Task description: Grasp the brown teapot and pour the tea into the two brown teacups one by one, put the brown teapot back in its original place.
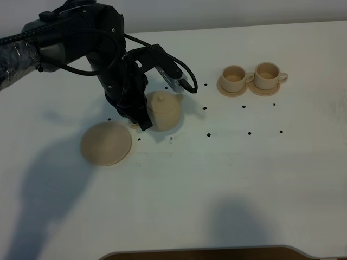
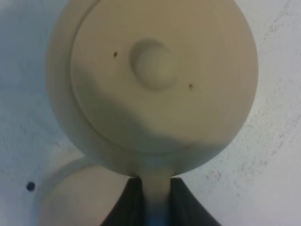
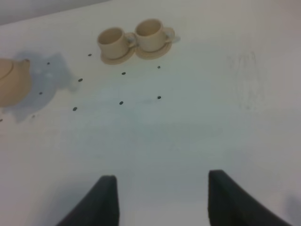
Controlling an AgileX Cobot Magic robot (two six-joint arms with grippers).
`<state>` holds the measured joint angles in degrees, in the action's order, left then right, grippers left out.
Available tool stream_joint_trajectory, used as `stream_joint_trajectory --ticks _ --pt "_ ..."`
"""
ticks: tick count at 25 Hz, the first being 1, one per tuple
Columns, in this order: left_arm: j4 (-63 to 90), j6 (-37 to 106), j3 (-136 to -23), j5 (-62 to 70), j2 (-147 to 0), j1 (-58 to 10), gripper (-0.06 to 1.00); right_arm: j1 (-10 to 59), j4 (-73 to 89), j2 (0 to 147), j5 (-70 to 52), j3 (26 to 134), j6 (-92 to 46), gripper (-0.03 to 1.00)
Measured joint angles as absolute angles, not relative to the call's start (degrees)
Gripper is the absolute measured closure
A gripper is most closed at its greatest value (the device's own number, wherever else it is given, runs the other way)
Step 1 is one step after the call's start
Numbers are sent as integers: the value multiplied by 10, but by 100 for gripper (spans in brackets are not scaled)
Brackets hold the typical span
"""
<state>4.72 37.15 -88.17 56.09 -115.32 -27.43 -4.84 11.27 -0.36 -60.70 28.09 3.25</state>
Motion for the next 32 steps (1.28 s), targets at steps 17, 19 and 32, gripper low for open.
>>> stream_joint_trajectory --ticks 17,19,32 --pt "53 496 -882 496 -1153 -274 81 -48 113 -4 -607 281 33 52" --pt "53 496 -882 486 -1153 -274 81 -48 113 -4 -607 281 33 52" --pt "54 495 -882 428 -1153 -274 81 -48 113 -4 -607 281 33 52"
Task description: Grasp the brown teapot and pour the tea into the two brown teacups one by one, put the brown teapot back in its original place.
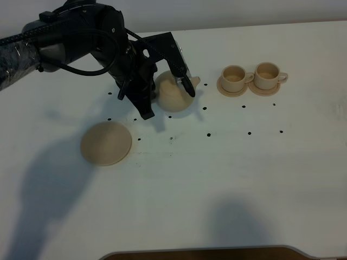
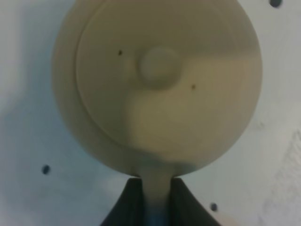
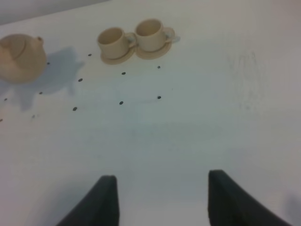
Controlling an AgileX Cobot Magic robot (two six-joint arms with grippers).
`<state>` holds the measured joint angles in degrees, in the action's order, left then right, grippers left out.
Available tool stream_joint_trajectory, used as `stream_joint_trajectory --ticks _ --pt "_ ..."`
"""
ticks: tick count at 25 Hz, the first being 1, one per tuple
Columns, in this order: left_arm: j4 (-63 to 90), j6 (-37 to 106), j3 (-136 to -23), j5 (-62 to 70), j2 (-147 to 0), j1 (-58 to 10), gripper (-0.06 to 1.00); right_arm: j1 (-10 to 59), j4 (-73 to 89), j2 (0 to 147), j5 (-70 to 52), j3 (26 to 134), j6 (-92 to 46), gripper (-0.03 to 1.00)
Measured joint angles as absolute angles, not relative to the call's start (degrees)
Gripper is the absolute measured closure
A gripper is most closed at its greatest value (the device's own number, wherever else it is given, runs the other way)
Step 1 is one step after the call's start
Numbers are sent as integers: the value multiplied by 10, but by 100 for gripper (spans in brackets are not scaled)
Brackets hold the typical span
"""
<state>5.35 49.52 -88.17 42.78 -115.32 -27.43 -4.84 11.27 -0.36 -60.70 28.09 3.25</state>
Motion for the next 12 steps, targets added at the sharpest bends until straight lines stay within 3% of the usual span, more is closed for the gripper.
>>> stream_joint_trajectory --ticks 12 --pt "66 511 -882 305 -1153 -274 81 -48 113 -4 -607 281 33 52"
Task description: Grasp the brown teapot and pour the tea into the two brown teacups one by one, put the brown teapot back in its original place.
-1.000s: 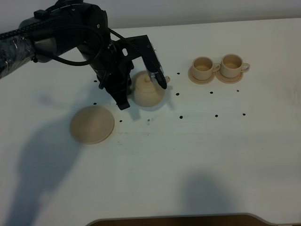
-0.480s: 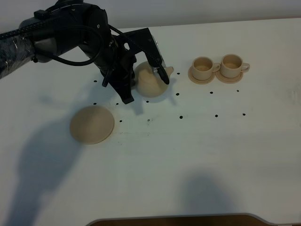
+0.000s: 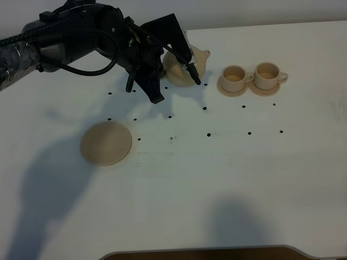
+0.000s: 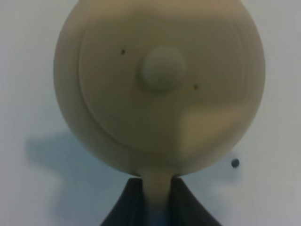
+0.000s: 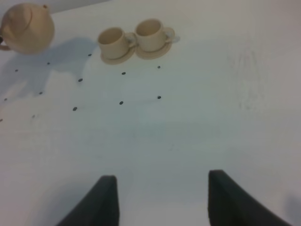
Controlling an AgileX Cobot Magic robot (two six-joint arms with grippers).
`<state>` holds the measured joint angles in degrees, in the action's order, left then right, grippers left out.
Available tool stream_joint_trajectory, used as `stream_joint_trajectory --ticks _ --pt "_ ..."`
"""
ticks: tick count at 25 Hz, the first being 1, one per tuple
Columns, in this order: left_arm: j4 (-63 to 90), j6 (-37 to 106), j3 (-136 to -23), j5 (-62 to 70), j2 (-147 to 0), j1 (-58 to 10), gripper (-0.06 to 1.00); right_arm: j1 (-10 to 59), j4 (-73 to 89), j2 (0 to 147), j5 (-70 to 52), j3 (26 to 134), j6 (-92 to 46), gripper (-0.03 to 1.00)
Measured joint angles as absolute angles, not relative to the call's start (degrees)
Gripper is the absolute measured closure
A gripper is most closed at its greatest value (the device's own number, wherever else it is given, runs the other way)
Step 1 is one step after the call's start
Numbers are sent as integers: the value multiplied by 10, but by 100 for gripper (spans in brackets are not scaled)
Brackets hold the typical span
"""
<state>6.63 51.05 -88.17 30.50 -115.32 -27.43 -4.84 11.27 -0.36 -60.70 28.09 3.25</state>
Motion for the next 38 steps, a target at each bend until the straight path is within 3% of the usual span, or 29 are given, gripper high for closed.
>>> stream_joint_trajectory --ticks 8,25,38 --pt "81 511 -892 285 -1166 -274 81 -48 113 -4 -607 281 33 52" --pt "74 543 -1145 328 -1356 -276 81 -48 113 -4 -607 281 33 52" --pt "68 669 -1156 265 -1388 -280 81 -48 113 -4 -607 281 33 52"
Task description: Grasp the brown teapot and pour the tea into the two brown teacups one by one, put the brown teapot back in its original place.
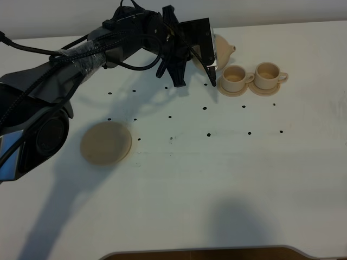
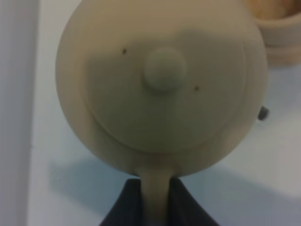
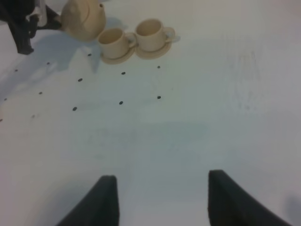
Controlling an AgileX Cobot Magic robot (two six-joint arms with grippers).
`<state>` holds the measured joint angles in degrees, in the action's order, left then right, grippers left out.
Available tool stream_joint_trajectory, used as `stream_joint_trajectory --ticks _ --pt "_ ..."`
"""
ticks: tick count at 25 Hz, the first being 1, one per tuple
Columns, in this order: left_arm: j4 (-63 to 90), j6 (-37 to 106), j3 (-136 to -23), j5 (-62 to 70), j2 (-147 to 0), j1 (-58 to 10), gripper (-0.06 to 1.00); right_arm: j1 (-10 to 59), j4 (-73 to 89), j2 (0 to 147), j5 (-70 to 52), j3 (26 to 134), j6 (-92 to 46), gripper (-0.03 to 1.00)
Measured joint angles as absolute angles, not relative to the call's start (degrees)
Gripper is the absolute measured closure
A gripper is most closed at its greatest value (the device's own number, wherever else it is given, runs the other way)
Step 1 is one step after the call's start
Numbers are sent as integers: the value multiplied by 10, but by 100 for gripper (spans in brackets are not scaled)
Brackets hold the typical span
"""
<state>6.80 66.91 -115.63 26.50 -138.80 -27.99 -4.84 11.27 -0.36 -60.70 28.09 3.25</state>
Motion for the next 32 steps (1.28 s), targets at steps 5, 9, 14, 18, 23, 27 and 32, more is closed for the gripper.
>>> stream_joint_trajectory --ticks 5,9,14,18,23,27,32 --pt "68 709 -1157 254 -1388 -280 81 -48 113 -4 -607 281 33 52" --pt "57 744 -1157 254 -1388 -280 81 -48 113 -4 -607 281 33 52" --pt "24 768 -1157 247 -1388 -280 81 -48 113 -4 -607 281 33 52" --pt "-23 773 -1157 236 -1388 -280 81 -48 113 -4 -607 281 33 52" --pt "-42 799 -1157 223 -1388 -282 81 -48 113 -4 -607 281 33 52" --pt "-43 823 -1157 214 -1388 -288 81 -48 113 -4 -607 281 33 52" --pt "-44 853 -1157 209 -1388 -294 81 -48 113 -4 -607 281 33 52"
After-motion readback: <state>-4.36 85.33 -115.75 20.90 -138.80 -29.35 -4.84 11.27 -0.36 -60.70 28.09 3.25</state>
